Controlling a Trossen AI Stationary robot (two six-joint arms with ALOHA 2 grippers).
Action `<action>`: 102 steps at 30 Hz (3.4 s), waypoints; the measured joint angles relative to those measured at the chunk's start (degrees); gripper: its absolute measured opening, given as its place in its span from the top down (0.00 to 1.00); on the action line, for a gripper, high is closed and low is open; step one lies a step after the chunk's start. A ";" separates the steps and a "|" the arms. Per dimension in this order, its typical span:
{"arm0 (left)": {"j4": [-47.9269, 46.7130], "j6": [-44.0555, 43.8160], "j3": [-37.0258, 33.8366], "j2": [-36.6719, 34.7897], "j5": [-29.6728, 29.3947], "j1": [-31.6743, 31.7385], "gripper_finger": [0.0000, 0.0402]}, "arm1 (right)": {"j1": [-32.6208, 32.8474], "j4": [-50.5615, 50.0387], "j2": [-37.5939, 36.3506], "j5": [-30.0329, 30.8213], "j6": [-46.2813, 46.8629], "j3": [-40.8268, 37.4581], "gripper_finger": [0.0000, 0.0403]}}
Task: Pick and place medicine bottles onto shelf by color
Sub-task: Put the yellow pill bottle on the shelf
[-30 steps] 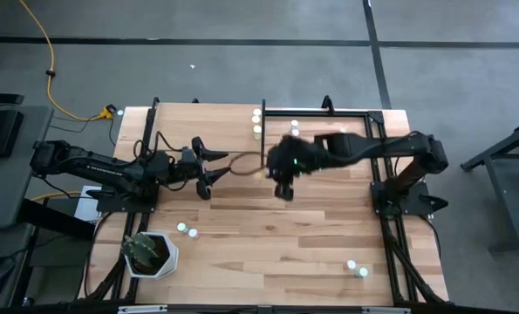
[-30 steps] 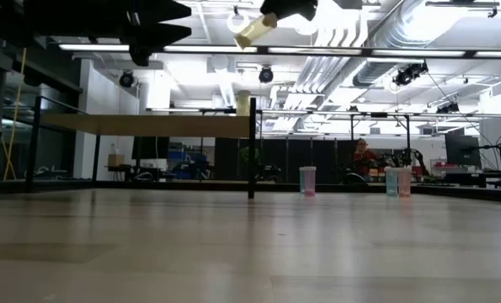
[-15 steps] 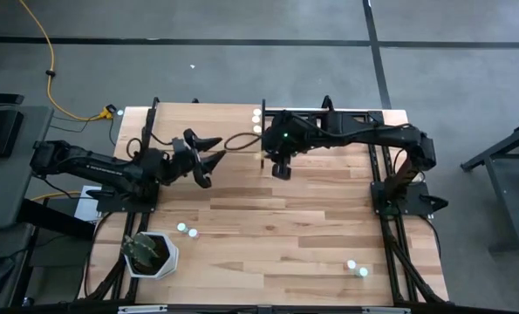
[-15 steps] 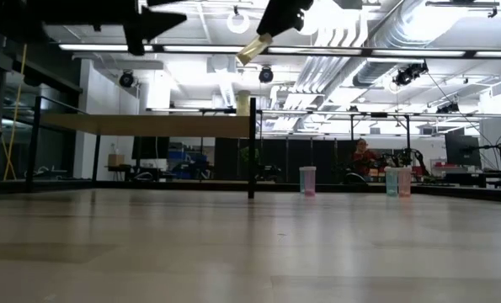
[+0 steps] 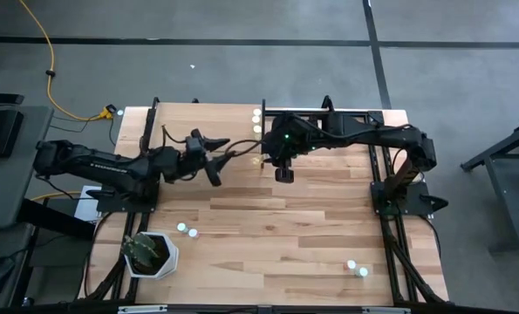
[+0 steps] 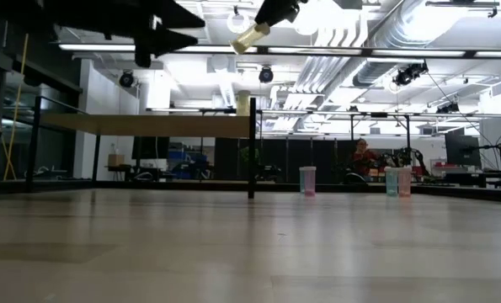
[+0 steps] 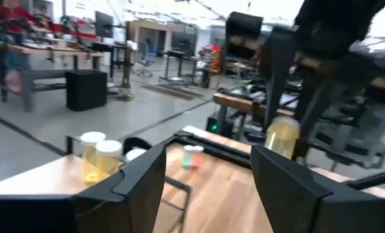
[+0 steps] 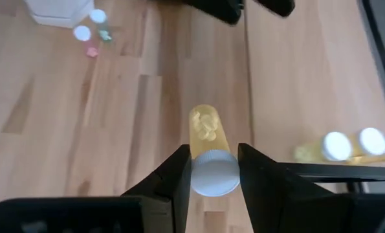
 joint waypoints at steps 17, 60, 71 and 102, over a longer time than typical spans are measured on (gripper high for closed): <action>-2.98 7.05 7.60 8.95 2.19 3.81 0.70 | -6.58 4.56 4.43 -0.24 -6.73 -0.04 0.74; -10.66 3.09 8.73 12.25 11.82 9.73 1.00 | -8.67 6.53 5.98 -2.14 -5.22 -0.13 0.74; -11.60 3.09 8.73 12.25 12.34 9.68 1.00 | -8.72 7.62 5.98 -0.89 -5.22 -0.09 0.74; -11.49 1.61 8.73 12.21 10.42 9.73 1.00 | -8.70 8.21 5.98 -3.76 -5.21 -0.09 0.74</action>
